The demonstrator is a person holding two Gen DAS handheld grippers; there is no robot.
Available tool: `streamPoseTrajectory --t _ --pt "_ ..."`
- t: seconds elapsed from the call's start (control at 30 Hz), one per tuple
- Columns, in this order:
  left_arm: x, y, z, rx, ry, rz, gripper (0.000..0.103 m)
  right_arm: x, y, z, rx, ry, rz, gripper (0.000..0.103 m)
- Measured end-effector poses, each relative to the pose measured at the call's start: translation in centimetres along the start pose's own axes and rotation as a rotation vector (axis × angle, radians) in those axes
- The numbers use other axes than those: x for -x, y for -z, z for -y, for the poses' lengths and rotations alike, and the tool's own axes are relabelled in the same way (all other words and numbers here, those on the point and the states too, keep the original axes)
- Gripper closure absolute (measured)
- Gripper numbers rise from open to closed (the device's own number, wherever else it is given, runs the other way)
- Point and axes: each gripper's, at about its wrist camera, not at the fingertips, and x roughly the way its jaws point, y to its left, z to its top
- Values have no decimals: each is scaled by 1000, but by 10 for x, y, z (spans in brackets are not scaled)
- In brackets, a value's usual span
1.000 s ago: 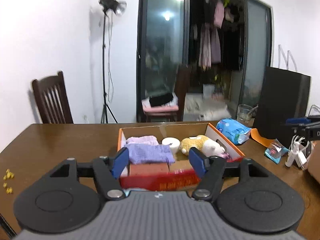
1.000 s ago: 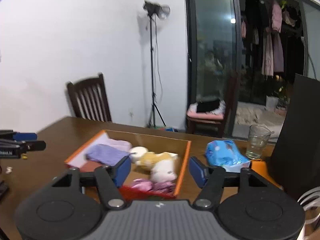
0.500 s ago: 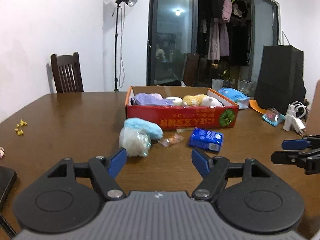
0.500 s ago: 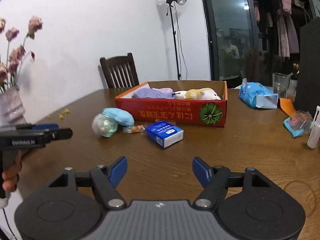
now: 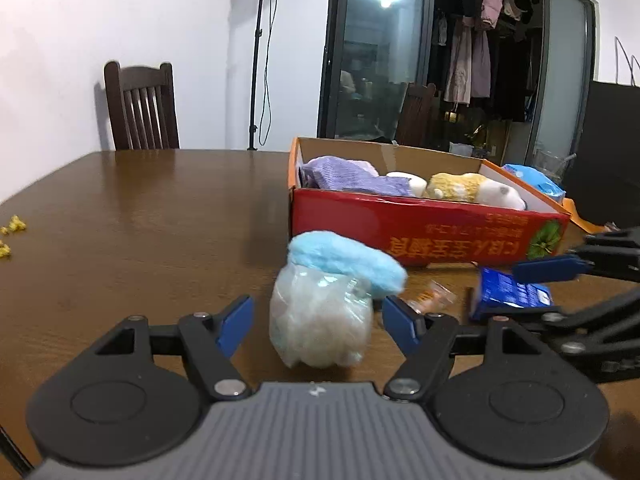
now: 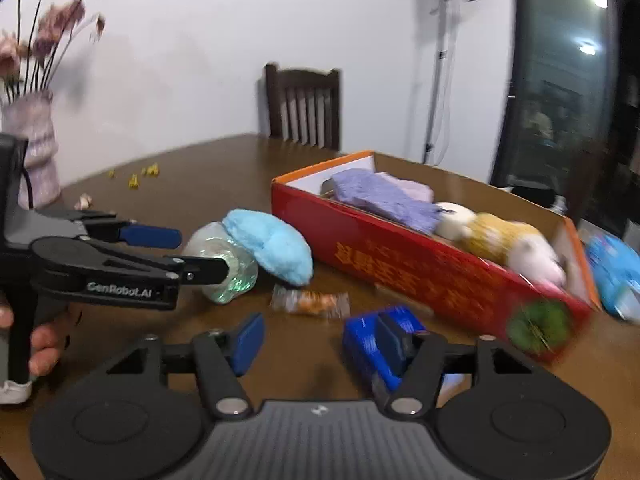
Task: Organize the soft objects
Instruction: 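Grasp the clear bag of white fluff with the left tool while the right tool grasps the snack packet, then carry the fluff bag and snack packet into the box and open both tools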
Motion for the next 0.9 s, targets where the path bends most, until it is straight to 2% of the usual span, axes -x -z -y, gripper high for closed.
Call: streamPoseTrajectory --t 0.03,0.1,0.2,0.3,0.37,0.47,0.5,0.53,0.57,0.77,0.9 --pt "-5 1 -4 17 9 -10 32 -10 -5 0 25 -2 -17 45" --pt "-9 2 -16 80 52 -44 44 -30 -11 1 67 -11 -42 46" --pt "-6 4 -21 94 60 -34 54 -49 -16 3 115 -19 -47 47" --pt "-6 4 -22 102 69 -40 56 -58 -18 4 127 -52 -46 49" --pt "-6 4 -23 110 76 -48 58 -63 -17 5 109 -80 -65 60" --pt "-4 5 -22 111 80 -54 59 -61 -15 6 70 -99 -69 65" --pt "-4 4 -21 109 78 -55 59 -58 -14 7 47 -107 -65 66" --pt "-1 5 -20 111 78 -57 60 -57 -13 5 33 -110 -61 74" --pt "3 6 -19 115 80 -58 60 -53 -11 3 25 -112 -61 75" --pt "51 31 -5 125 102 -86 60 -5 10 -18 -33 -116 -18 77" --pt "88 44 12 98 129 -88 60 42 40 -26 -115 -96 8 77"
